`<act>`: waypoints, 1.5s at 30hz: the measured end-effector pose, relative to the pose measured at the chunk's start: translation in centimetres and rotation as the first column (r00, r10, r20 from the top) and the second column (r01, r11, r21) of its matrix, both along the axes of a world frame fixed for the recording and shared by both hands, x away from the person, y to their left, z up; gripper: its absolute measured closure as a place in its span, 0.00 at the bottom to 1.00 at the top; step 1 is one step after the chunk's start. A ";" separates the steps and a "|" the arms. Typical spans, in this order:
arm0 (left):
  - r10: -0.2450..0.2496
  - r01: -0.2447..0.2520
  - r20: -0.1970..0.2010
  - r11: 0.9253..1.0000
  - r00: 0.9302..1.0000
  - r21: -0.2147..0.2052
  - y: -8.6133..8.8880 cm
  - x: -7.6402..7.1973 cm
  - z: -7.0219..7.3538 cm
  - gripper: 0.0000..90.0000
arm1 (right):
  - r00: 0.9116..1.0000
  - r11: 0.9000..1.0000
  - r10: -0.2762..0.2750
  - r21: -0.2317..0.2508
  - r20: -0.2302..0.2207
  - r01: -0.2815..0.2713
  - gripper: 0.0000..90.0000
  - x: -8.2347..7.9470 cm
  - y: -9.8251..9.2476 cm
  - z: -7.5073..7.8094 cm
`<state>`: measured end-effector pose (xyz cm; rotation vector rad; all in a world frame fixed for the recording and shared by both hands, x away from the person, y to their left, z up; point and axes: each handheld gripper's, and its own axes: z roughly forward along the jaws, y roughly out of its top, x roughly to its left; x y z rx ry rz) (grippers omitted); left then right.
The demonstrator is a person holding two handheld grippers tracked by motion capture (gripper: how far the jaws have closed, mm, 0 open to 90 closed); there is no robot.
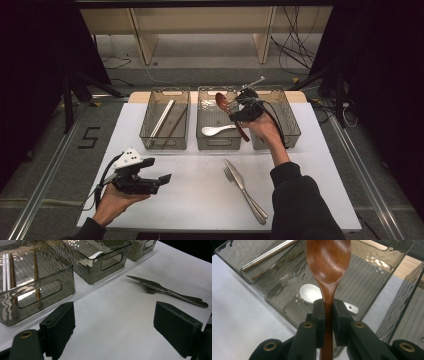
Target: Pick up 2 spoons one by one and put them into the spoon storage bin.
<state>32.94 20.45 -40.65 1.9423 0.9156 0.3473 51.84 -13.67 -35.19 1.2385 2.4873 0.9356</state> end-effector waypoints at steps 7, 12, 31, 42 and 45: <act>-0.003 0.003 -0.001 1.000 1.000 -0.001 -0.1 0.0 0.0 0.19 | 1.000 1.000 -0.019 -0.006 -0.002 0.019 0.91 1.3 0.5 0.0; -0.002 0.002 -0.004 1.000 1.000 0.000 0.0 0.0 0.0 0.19 | 0.999 0.999 -0.032 0.000 -0.003 0.032 0.91 2.0 1.1 0.1; -0.005 0.005 -0.005 1.000 1.000 -0.005 0.1 0.0 0.0 0.19 | 0.995 0.996 -0.086 0.007 -0.046 0.087 0.91 4.1 2.0 -1.7; -0.003 0.003 -0.008 1.000 1.000 -0.005 0.1 0.1 0.0 0.19 | 0.995 0.995 -0.092 0.024 -0.050 0.093 0.71 4.2 2.5 -1.8; -0.001 0.001 -0.008 1.000 1.000 -0.007 0.1 0.1 -0.1 0.19 | 0.996 0.996 -0.080 0.032 -0.051 0.081 0.65 3.8 2.2 -1.7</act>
